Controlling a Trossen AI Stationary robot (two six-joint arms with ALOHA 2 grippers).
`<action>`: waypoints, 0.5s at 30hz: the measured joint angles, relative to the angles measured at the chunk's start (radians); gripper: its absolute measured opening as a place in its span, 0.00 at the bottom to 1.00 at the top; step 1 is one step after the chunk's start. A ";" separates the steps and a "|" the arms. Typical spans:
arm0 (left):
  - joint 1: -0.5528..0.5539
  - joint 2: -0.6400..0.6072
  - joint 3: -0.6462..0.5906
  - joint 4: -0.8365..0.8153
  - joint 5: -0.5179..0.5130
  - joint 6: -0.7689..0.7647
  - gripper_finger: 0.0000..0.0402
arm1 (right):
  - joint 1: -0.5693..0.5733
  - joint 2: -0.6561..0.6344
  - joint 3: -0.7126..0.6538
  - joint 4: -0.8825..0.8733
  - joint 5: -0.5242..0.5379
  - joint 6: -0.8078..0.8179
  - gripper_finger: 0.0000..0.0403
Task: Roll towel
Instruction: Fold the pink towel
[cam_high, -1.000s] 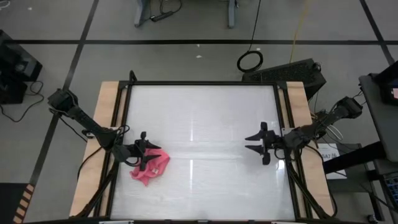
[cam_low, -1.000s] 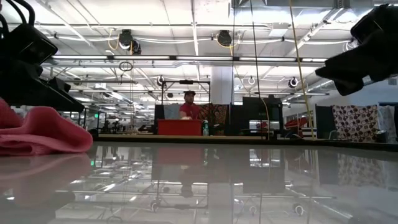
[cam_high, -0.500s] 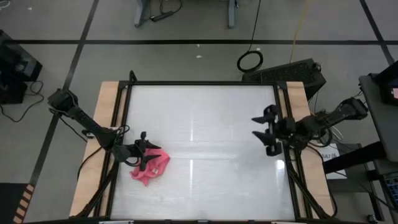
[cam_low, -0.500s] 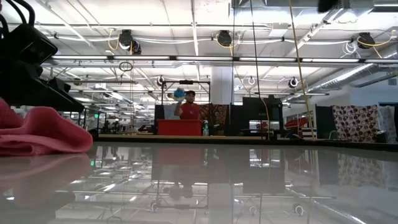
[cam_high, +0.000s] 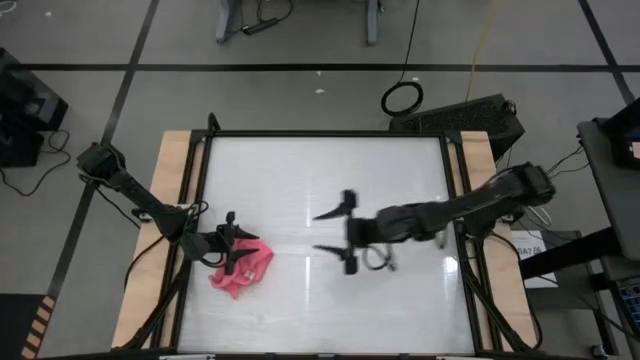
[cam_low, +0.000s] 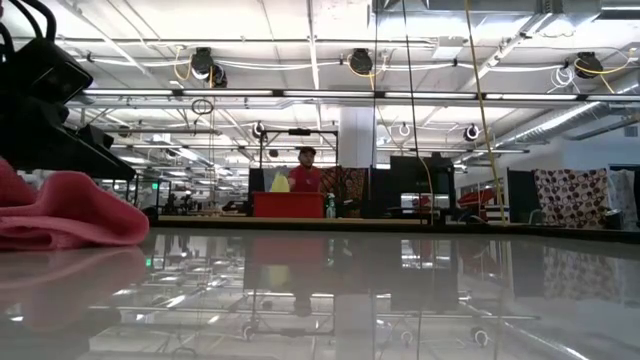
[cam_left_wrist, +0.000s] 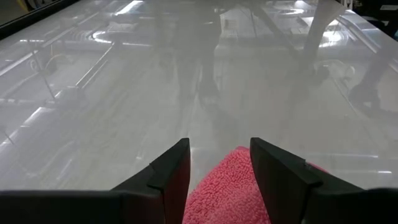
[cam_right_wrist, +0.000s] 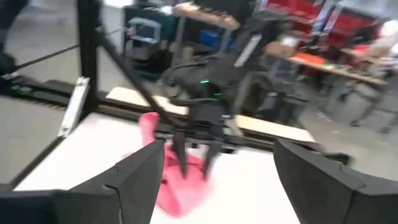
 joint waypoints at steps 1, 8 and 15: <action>0.000 0.000 0.000 0.000 0.000 0.000 0.43 | -0.001 0.039 0.032 -0.005 -0.023 0.001 0.73; 0.000 0.000 0.000 0.000 0.000 0.000 0.43 | 0.000 0.286 0.211 -0.018 -0.104 0.016 0.73; 0.000 0.000 0.000 0.000 0.000 0.000 0.43 | 0.000 0.489 0.317 -0.018 -0.130 0.062 0.73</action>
